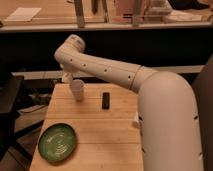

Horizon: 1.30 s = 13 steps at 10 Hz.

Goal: Place the white sponge in the ceramic cup

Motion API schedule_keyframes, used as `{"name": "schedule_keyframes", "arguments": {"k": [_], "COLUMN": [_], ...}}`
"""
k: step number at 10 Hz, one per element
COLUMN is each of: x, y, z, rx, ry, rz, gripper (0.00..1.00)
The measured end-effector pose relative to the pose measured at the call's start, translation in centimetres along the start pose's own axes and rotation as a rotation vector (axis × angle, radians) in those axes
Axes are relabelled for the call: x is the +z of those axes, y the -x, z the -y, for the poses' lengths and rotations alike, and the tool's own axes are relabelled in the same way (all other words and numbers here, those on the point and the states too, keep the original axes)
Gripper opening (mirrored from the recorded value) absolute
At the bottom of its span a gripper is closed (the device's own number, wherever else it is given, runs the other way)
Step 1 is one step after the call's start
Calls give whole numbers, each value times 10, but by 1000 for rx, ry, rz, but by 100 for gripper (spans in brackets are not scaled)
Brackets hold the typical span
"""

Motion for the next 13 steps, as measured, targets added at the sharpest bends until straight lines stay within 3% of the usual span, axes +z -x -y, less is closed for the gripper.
{"name": "schedule_keyframes", "arguments": {"k": [3, 4, 9, 13], "x": [-4, -2, 17, 18], "y": [-22, -17, -5, -8], "z": [-32, -35, -9, -33], "rx": [10, 7, -11, -20], "ry": [-18, -18, -36, -44], "rz": [-21, -12, -4, -7], "gripper": [0, 0, 0, 0]}}
